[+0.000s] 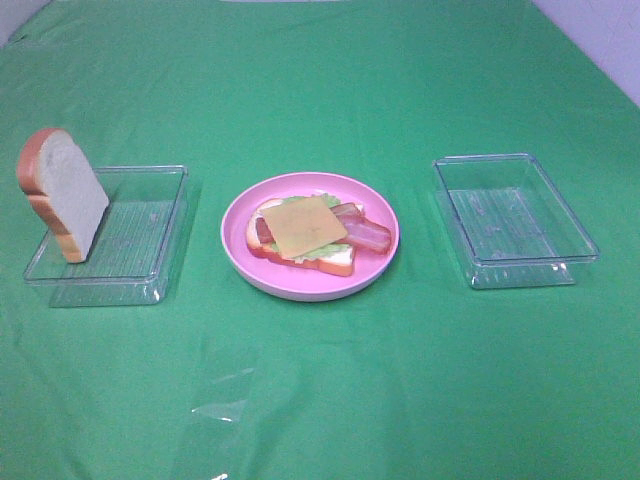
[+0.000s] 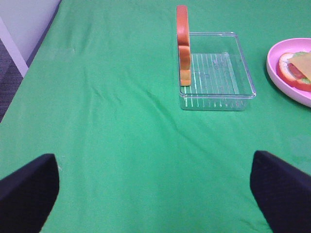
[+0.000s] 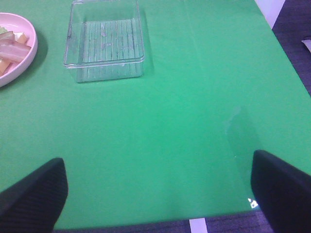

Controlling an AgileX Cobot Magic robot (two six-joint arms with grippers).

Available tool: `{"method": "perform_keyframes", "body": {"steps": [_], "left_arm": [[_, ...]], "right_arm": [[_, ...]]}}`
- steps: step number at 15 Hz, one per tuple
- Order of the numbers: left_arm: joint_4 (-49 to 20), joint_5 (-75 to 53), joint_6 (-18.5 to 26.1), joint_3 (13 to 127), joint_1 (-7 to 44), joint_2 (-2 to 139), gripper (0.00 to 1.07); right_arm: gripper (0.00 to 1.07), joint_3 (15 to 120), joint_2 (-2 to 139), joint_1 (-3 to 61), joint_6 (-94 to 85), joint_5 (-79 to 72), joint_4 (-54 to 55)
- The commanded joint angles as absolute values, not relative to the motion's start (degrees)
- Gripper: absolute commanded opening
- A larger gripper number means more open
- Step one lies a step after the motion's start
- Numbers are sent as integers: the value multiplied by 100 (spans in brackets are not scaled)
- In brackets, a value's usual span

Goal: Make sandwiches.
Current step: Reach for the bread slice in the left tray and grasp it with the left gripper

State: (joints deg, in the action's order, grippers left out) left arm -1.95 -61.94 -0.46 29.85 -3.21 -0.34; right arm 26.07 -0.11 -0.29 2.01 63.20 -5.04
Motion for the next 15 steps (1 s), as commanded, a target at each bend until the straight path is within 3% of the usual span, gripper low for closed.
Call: {"method": "perform_keyframes", "body": {"steps": [1, 12, 15], "left_arm": [[-178, -6171, -34, 2968, -321, -34, 100], [-160, -6136, -34, 2991, -321, 0, 100], [-57, -5449, -34, 3455, -304, 859, 100]], "right_arm": [[98, 2584, -189, -69, 149, 6285, -487], [98, 2584, -189, -69, 149, 6285, -487], [98, 2584, -189, -69, 155, 6285, -487]]}}
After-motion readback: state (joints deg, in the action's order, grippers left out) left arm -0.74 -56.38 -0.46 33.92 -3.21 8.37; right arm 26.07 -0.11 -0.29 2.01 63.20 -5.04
